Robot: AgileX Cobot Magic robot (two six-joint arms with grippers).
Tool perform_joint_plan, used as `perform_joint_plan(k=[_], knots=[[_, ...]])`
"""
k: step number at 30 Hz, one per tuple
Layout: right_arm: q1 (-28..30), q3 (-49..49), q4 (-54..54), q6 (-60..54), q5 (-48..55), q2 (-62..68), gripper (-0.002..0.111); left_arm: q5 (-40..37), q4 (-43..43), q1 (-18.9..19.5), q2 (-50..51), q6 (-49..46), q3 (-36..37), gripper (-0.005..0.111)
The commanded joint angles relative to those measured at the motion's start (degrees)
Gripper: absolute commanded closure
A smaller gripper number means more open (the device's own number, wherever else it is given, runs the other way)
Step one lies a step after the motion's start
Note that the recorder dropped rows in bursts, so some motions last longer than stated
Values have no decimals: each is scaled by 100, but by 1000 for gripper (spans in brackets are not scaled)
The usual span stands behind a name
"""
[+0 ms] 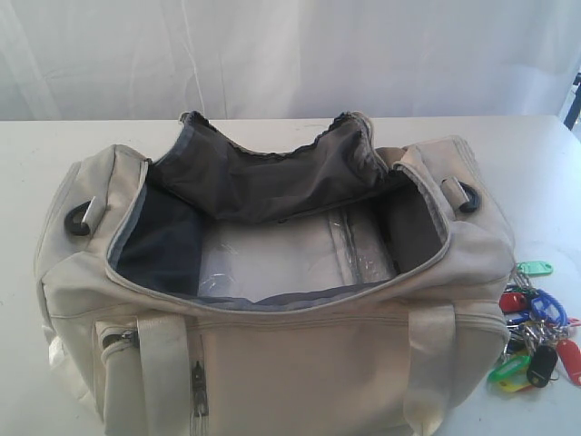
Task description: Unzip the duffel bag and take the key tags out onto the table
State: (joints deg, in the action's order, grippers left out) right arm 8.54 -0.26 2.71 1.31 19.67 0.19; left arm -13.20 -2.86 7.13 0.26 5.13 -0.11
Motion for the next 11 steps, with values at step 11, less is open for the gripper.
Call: perform_joint_plan(k=[11], knots=[[34,26,12,107,-46,-19,108,-8,2,-40,-26,9,11,107]])
